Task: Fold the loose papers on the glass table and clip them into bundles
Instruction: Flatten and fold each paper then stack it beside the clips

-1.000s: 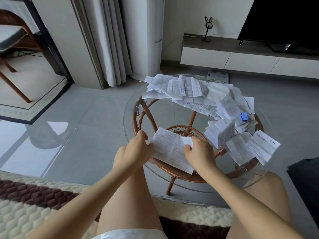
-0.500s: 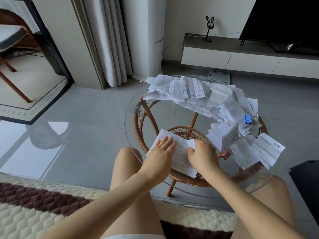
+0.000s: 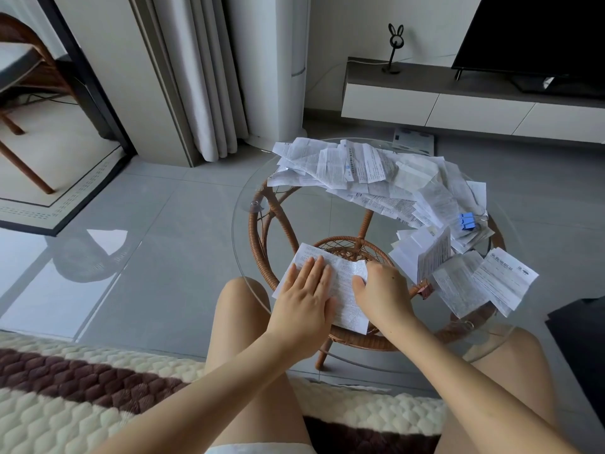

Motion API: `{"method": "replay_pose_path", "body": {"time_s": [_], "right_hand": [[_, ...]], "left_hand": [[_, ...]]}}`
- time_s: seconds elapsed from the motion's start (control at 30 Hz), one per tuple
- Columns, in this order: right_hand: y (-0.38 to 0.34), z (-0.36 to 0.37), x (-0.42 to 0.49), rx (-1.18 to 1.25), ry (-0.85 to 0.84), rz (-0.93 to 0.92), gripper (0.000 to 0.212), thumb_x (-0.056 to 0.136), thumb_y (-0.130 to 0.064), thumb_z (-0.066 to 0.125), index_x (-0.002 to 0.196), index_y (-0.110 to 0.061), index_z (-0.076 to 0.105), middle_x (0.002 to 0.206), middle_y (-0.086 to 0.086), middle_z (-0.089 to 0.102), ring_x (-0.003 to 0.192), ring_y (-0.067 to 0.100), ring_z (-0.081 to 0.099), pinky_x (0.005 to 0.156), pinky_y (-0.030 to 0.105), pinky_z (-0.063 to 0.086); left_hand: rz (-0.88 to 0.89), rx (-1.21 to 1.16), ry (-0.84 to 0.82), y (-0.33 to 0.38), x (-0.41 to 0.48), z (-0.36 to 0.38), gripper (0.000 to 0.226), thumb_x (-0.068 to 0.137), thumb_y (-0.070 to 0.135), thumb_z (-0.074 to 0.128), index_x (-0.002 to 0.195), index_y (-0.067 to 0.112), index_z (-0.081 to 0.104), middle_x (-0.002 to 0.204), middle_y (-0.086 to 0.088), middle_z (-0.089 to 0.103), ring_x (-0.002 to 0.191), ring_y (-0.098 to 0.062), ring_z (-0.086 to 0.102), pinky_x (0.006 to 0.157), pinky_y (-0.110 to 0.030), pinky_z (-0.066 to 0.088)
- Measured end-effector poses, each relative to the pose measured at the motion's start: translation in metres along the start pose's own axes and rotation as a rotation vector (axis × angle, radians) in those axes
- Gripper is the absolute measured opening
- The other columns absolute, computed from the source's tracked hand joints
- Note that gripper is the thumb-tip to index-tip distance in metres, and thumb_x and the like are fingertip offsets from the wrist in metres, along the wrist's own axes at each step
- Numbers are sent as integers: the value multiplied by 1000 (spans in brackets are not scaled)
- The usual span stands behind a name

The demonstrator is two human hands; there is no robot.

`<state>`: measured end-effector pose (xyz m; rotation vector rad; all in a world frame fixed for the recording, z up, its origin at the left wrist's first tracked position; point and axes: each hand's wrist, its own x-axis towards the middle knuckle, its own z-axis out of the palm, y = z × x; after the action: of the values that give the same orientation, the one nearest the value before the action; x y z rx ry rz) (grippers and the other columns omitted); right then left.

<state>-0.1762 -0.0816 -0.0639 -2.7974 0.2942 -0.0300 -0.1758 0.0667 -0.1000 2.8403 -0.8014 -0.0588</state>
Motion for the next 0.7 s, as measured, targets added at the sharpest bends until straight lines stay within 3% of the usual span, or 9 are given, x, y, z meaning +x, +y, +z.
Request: {"method": "replay_pose_path", "body": {"time_s": [0.1, 0.17, 0.23, 0.3, 0.4, 0.53, 0.6, 0.7], "right_hand": [[0, 1, 0, 7, -18, 23, 25, 97, -19, 45, 106, 1, 57, 104, 15, 65, 93, 25, 59, 67, 23, 36], [0, 0, -2, 38, -23, 43, 26, 97, -19, 47, 115, -2, 53, 112, 14, 63, 102, 26, 59, 73, 26, 42], [-2, -3, -12, 35, 48, 31, 37, 93, -17, 53, 128, -5, 46, 122, 14, 59, 109, 28, 57, 81, 32, 47], [-1, -3, -27, -28, 231, -82, 52, 84, -12, 63, 133, -4, 47, 124, 16, 59, 110, 32, 58, 86, 39, 50], [2, 3, -54, -22, 413, -337, 36, 88, -14, 50, 120, -2, 60, 116, 12, 65, 107, 25, 62, 101, 38, 42], [16, 17, -77, 88, 271, -413, 40, 92, -23, 39, 112, -3, 67, 105, 8, 71, 96, 20, 68, 94, 42, 50], [26, 22, -81, 69, 215, -425, 45, 98, -30, 33, 117, -4, 65, 110, 8, 70, 102, 21, 67, 99, 36, 42], [35, 21, -80, 51, 114, -468, 50, 102, -36, 23, 127, -11, 59, 121, 6, 65, 114, 18, 60, 99, 44, 46]], "left_hand": [[1, 10, -46, 2, 0, -5, 81, 84, 58, -15, 150, 14, 1, 155, -4, -9, 145, -19, -12, 117, -40, -13], [-14, 37, -64, 4, 0, -5, 82, 81, 63, -13, 148, 17, -12, 151, 0, -22, 142, -16, -23, 115, -40, -20], [-29, 50, -74, 7, -1, -5, 83, 82, 69, -4, 145, 17, -16, 149, 1, -24, 141, -15, -25, 116, -42, -18], [-35, 51, -75, 8, 0, -4, 93, 76, 76, -7, 146, 15, -15, 148, 1, -25, 141, -14, -25, 116, -44, -16], [-15, 74, -91, 8, 1, -3, 112, 60, 78, -29, 151, 15, -9, 149, 0, -24, 140, -13, -25, 115, -44, -17], [-11, 61, -87, 4, 0, -2, 109, 62, 77, -32, 150, 16, -11, 151, 0, -23, 140, -15, -26, 114, -43, -20], [-19, 32, -77, 2, 1, -1, 97, 70, 72, -23, 150, 17, -11, 152, 0, -22, 140, -14, -26, 114, -41, -21], [20, 31, -64, -4, 0, 2, 85, 75, 64, -27, 148, 24, -11, 157, -2, -14, 143, -17, -22, 114, -39, -21]]}}
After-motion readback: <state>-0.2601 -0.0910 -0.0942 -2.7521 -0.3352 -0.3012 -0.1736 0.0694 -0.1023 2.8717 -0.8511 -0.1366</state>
